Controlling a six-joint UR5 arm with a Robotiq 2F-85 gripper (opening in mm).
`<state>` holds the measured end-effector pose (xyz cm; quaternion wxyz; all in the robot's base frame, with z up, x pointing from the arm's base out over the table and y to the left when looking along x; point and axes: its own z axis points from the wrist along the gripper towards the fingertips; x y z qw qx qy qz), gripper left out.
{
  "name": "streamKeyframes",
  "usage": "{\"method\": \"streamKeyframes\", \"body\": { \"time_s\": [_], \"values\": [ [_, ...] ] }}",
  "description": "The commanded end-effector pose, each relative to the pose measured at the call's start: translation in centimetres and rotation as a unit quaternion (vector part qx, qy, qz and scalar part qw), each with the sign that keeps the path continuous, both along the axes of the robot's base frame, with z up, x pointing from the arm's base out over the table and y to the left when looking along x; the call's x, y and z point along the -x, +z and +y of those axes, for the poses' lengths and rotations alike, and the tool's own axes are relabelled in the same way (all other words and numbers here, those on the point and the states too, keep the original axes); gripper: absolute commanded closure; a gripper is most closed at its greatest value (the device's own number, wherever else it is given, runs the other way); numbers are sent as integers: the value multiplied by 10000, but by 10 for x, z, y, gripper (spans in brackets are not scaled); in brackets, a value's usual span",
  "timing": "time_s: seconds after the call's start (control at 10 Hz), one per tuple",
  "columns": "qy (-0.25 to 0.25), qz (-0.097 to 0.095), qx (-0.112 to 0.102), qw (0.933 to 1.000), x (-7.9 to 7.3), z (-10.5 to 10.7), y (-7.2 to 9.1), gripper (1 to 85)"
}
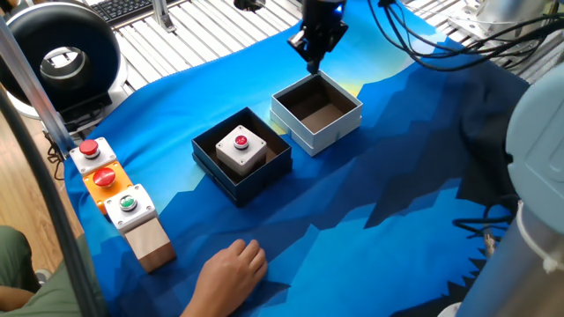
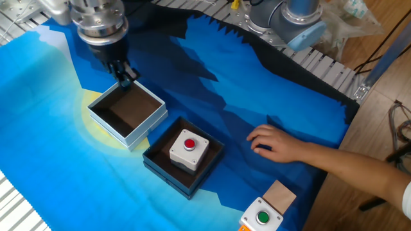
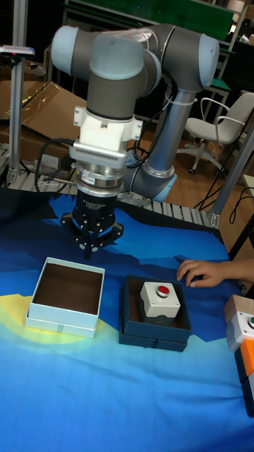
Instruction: Move an object from one box to another
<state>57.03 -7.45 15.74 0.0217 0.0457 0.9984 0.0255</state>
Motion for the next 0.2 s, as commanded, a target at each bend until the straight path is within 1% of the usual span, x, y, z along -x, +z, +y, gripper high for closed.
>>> {"method": "streamKeyframes", "body": {
  "time_s": [0.0, 0.1],
  "values": [
    [156, -85, 103, 9998, -7, -17, -13, 847],
    [187, -78, 128, 9997, -8, -18, -14, 847]
  ]
}}
